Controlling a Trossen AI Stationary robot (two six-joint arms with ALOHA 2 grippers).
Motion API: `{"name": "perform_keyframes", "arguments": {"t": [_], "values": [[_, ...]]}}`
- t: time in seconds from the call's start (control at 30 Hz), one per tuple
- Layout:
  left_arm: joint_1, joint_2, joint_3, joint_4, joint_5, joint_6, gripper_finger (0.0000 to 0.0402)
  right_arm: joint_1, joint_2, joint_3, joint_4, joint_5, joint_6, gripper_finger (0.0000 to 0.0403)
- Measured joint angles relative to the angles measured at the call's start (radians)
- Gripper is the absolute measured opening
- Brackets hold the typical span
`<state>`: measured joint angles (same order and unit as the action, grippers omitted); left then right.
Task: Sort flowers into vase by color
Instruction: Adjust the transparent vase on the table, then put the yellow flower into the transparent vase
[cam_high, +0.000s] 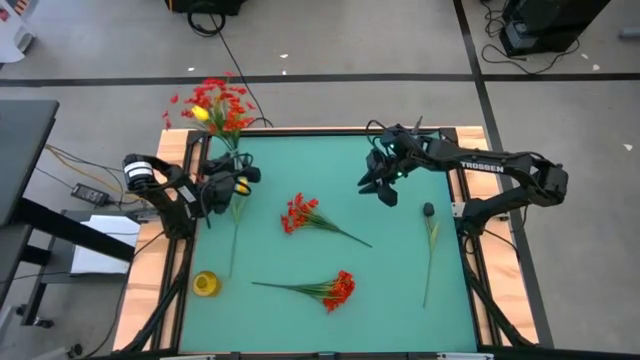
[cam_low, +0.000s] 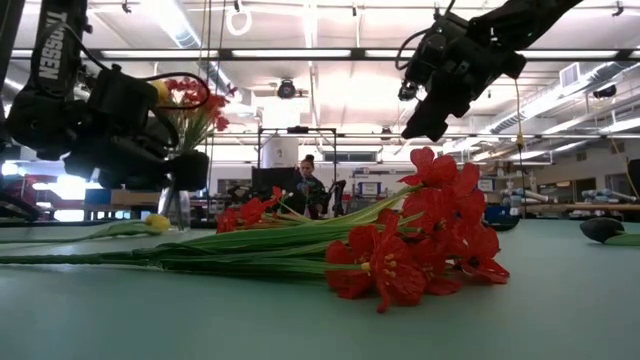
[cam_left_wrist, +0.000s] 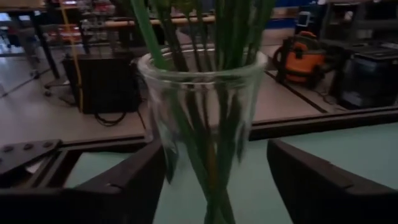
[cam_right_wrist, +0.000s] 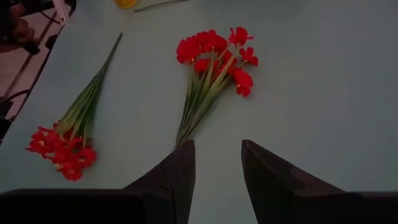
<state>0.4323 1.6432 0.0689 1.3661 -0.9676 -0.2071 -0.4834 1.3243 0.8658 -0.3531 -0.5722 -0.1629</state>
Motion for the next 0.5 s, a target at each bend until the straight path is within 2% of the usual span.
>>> {"name": "perform_keyframes", "arguments": {"t": [0.2,0.5], "values": [[-0.049,0.0,0.0,0.006,-0.011,0.019,0.0327,-0.018,0.0,0.0,-0.001,-0.001,0.002,0.014],[-0.116,0.0,0.0,-0.024,-0.098,0.07,0.0334,-0.018,0.0,0.0,-0.002,0.001,0.014,0.014]]}}
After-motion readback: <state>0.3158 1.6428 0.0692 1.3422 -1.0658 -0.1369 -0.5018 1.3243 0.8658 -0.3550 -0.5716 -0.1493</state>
